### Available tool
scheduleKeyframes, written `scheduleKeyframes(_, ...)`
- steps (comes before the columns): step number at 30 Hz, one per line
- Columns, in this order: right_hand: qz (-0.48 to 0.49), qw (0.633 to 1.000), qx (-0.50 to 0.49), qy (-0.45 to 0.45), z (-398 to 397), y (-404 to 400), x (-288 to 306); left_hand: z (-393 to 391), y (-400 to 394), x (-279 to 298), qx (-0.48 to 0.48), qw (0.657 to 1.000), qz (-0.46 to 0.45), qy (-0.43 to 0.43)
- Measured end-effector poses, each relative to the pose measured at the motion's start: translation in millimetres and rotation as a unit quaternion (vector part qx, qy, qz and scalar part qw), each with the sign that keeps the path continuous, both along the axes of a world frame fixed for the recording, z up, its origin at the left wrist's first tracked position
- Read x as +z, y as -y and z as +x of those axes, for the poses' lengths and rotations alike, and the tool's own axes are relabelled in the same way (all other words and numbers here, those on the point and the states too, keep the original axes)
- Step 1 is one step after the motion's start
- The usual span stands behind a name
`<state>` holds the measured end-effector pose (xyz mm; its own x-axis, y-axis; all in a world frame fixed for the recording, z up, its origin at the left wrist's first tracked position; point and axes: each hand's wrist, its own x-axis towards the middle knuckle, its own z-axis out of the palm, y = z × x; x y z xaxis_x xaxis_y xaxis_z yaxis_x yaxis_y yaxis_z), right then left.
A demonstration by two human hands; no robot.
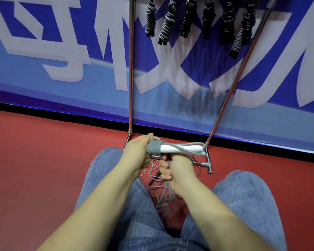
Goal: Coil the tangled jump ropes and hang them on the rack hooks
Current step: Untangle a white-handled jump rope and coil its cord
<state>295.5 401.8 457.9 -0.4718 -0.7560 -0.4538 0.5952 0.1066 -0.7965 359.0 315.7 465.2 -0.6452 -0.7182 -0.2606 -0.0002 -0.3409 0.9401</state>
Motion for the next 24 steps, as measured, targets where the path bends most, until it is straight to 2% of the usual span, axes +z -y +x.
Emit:
scheduleKeyframes(3,0.077,0.988,0.022,-0.134,16.3,-2.2,-3.7,-1.1,6.3,-7.9,0.091,0.987,-0.121,0.06)
scheduleKeyframes(7,0.035,0.971,0.068,-0.227,23.7,-11.9,8.4,5.5,17.4,-9.5,0.15,0.944,-0.274,0.105)
scheduleKeyframes(9,0.041,0.922,0.082,-0.376,15.3,-15.9,13.9,8.5,20.6,-8.6,0.152,0.93,-0.311,0.124)
scheduleKeyframes(11,0.066,0.845,0.073,-0.526,4.7,-19.5,15.2,8.5,24.1,-8.4,0.134,0.925,-0.325,0.145)
scheduleKeyframes(13,0.083,0.791,0.035,-0.606,-7.8,-23.8,14.8,8.4,27.0,-8.5,0.097,0.92,-0.339,0.173)
scheduleKeyframes(15,0.067,0.774,-0.008,-0.629,-20.2,-28.1,15.4,8.8,28.3,-8.2,0.05,0.924,-0.343,0.165)
scheduleKeyframes(17,0.062,0.768,-0.01,-0.638,-28.5,-31.5,14.1,11.1,25.8,-3.5,-0.005,0.936,-0.328,0.13)
scheduleKeyframes(22,0.103,0.829,0.167,-0.524,-34.8,-38.4,17.5,19.8,22.2,12.6,-0.143,0.938,-0.303,0.087)
scheduleKeyframes(24,0.093,0.842,0.187,-0.498,-35.2,-39.0,18.2,22.2,18.6,17.3,-0.174,0.941,-0.283,0.07)
